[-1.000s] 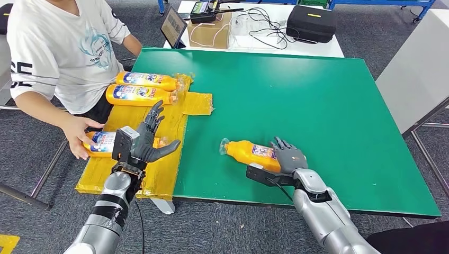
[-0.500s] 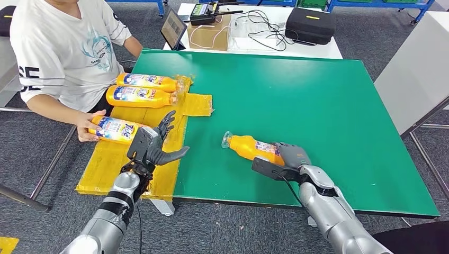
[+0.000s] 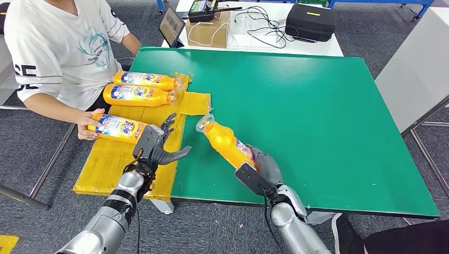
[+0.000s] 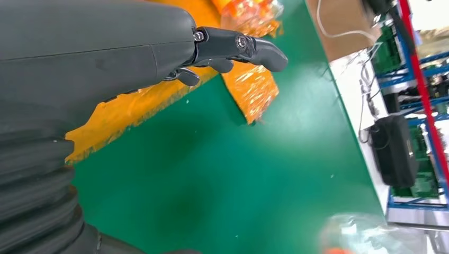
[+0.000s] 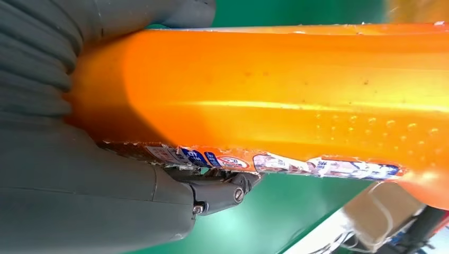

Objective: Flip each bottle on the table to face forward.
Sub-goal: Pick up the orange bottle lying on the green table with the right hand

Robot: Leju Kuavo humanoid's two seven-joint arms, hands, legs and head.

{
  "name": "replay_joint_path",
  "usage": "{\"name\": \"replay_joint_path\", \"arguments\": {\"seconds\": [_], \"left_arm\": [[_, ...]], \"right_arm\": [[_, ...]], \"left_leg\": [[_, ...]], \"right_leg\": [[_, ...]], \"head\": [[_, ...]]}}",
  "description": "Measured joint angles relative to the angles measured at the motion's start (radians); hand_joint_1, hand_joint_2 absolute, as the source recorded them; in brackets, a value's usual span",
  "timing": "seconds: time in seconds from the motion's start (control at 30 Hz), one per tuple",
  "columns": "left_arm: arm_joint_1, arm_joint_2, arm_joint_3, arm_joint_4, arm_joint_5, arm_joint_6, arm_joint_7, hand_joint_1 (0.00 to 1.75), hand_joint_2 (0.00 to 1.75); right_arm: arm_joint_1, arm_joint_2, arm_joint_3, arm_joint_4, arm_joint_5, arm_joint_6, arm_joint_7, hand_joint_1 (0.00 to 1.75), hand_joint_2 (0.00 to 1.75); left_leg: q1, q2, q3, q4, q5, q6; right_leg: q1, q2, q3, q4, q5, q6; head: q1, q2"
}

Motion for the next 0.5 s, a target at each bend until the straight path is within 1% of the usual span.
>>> {"name": "replay_joint_path", "arguments": {"seconds": [0.07,0.1,0.23,0.27,0.37,0.43,0.5], "left_arm": [[-0.005,-0.001,-0.005,0.014,0.02,-0.031,0.005,0.0,1.75],[-0.007,-0.001,-0.009,0.02,0.035,-0.062,0.007,0.0,1.75],[-0.009,-0.008,-0.032,0.032,0.122,-0.216,0.027,0.0,1.75],[-0.009,-0.011,-0.037,0.033,0.137,-0.235,0.036,0.0,1.75],[-0.009,-0.018,-0.053,0.033,0.159,-0.251,0.053,0.0,1.75],[-0.008,-0.02,-0.062,0.033,0.178,-0.264,0.058,0.0,1.75],[-0.007,-0.021,-0.076,0.031,0.212,-0.297,0.061,0.0,1.75]], "right_arm": [[0.006,0.022,-0.001,-0.015,-0.033,0.0,-0.012,1.75,1.75],[0.006,0.033,-0.001,-0.019,-0.051,0.0,-0.02,1.75,1.75],[-0.008,0.075,0.016,-0.023,-0.108,0.0,-0.046,1.75,1.75],[-0.013,0.085,0.023,-0.023,-0.115,0.0,-0.051,1.75,1.75],[-0.021,0.106,0.044,-0.024,-0.12,0.0,-0.058,1.75,1.75],[-0.022,0.112,0.058,-0.024,-0.122,0.0,-0.059,1.75,1.75],[-0.022,0.114,0.073,-0.025,-0.126,-0.004,-0.058,1.75,1.75]], "left_leg": [[0.0,-0.001,-0.003,0.0,0.001,0.0],[0.0,-0.001,-0.005,0.0,0.001,0.0],[-0.001,-0.002,-0.007,0.0,0.001,0.0],[-0.001,-0.002,-0.008,0.0,0.001,0.0],[-0.001,-0.002,-0.009,0.0,0.0,0.0],[-0.001,-0.003,-0.01,0.0,0.0,0.0],[-0.001,-0.003,-0.01,0.0,0.0,0.0]], "right_leg": [[0.0,0.0,-0.003,0.0,0.0,0.0],[0.0,0.0,-0.003,0.0,0.0,0.0],[-0.001,-0.001,-0.006,0.0,0.0,0.0],[-0.002,-0.001,-0.006,0.0,0.0,0.0],[-0.002,-0.001,-0.007,0.0,0.0,0.0],[-0.002,-0.001,-0.008,0.0,0.0,0.0],[-0.001,-0.002,-0.008,0.0,0.0,0.0]], "head": [[0.0,0.0],[0.0,0.0],[0.0,0.0],[0.0,0.0],[0.0,0.0],[0.0,0.0],[0.0,0.0]]}}
